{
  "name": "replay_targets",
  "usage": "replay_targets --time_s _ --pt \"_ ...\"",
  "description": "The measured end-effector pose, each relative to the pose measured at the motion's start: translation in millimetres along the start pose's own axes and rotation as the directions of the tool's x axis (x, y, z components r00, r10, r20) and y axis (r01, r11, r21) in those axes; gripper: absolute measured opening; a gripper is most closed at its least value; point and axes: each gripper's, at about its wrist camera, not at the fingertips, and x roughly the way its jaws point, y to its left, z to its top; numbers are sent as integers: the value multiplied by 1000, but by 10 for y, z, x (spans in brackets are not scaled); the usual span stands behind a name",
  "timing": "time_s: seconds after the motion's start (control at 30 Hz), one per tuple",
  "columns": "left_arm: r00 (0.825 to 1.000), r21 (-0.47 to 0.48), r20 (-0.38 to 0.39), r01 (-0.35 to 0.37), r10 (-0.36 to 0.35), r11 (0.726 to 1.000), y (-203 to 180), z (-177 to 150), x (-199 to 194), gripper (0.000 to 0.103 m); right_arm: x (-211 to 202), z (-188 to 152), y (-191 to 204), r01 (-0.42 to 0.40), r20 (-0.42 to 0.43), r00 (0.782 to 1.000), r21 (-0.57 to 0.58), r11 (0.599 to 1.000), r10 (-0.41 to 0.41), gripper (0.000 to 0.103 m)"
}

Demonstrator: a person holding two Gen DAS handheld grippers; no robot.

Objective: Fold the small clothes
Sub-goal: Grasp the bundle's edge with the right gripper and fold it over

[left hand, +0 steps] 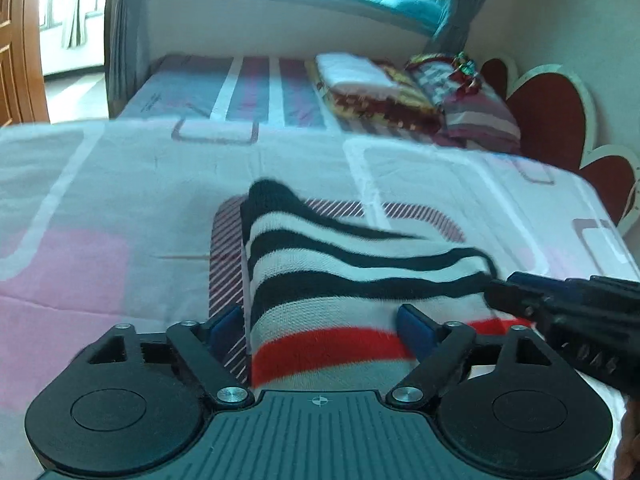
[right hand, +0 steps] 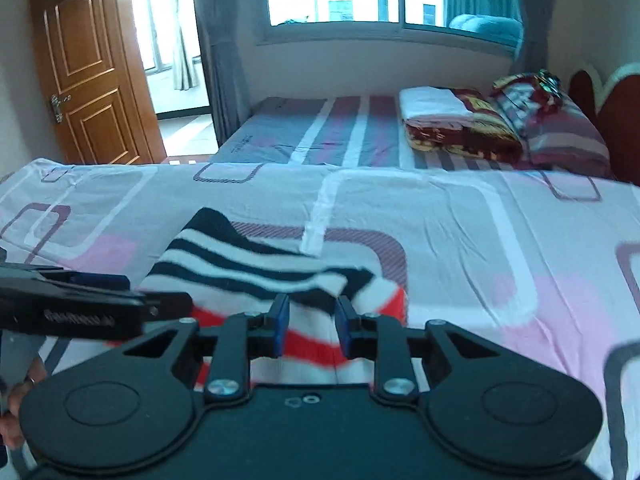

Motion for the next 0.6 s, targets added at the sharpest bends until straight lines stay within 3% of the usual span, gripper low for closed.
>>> replay_targets --time_s 0.13,0.2,0.33,0.43,0.6 --pt "999 -51 -24 -36 35 998 110 -28 314 83 387 -134 30 57 -44 997 -78 995 -60 21" --pt "999 -82 -24 -38 36 996 148 -11 387 83 496 -212 -14 73 -14 997 -85 994 -74 22" --pt "999 -45 -16 -44 43 998 113 28 434 83 542 -228 -46 82 22 996 -53 995 -81 23" --pt "999 -87 -7 -37 36 996 161 52 353 83 521 -269 -154 46 28 999 24 999 -46 23" --pt "997 -70 37 -58 61 996 102 181 320 83 354 -124 -68 25 46 999 -10 1000 -25 24"
